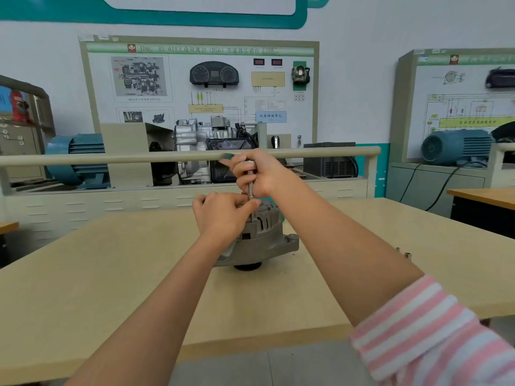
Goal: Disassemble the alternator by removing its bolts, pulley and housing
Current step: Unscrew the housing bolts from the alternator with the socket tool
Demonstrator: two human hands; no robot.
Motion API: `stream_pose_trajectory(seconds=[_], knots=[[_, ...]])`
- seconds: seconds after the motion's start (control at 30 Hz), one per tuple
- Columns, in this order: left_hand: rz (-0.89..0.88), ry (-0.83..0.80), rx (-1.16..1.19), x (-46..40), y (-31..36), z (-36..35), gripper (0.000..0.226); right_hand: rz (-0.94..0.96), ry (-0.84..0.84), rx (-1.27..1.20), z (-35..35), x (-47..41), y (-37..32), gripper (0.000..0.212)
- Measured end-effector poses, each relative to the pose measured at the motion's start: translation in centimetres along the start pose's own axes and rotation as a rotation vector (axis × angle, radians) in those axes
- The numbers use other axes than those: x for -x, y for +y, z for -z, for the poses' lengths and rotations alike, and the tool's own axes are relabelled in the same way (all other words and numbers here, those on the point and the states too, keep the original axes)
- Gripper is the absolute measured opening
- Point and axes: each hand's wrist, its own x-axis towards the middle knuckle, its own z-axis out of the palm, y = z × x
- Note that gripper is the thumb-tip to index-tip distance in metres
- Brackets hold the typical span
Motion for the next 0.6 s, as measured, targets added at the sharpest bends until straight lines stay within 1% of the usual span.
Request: stream_pose_trajectory(seconds=[0.07,0.1,0.13,0.17,0.2,0.23,0.27,0.33,0.4,0.5,0.57,0.6], knots=[[0.012,0.032,-0.035,0.1,0.4,0.0,0.037,0.338,0.341,-0.071,-0.6,0.1,1.2,0.022],[0.022,0.046,-0.047,0.2,0.5,0.1,0.038,0.504,0.492,-0.106,-0.8,-0.1,1.6,0.025],[0.030,0.053,-0.051,0.3,0.6,0.0,0.039,0.593,0.567,-0.127,-1.1,-0.3,2.0,0.032],[0.028,0.062,-0.048,0.4,0.6,0.0,0.038,0.595,0.577,-0.111,-1.3,-0.4,2.0,0.035],[0.016,0.076,-0.046,0.5,0.5,-0.1,0.035,0.527,0.561,-0.063,-1.5,-0.3,1.9,0.030],[-0.004,0.090,-0.053,0.6,0.5,-0.2,0.032,0.424,0.516,0.008,-1.6,-0.2,1.5,0.020],[-0.024,0.100,-0.067,0.6,0.3,-0.3,0.032,0.310,0.441,0.055,-1.6,-0.1,1.0,0.016],[-0.056,0.102,-0.106,0.7,0.0,-0.6,0.039,0.106,0.243,0.117,-1.3,-0.1,0.2,0.023],[-0.093,0.105,-0.121,0.7,-0.5,-0.8,0.039,-0.033,0.022,0.187,-0.6,-0.2,-0.3,0.028],[-0.118,0.092,-0.090,0.7,-0.7,-0.6,0.035,-0.167,-0.197,0.205,0.3,-0.2,-0.8,0.038],[-0.106,0.099,-0.070,0.7,-0.6,-0.6,0.041,-0.177,-0.256,0.165,0.5,0.2,-0.7,0.037],[-0.094,0.105,-0.065,0.7,-0.5,-0.6,0.044,-0.154,-0.241,0.130,0.5,0.3,-0.5,0.034]])
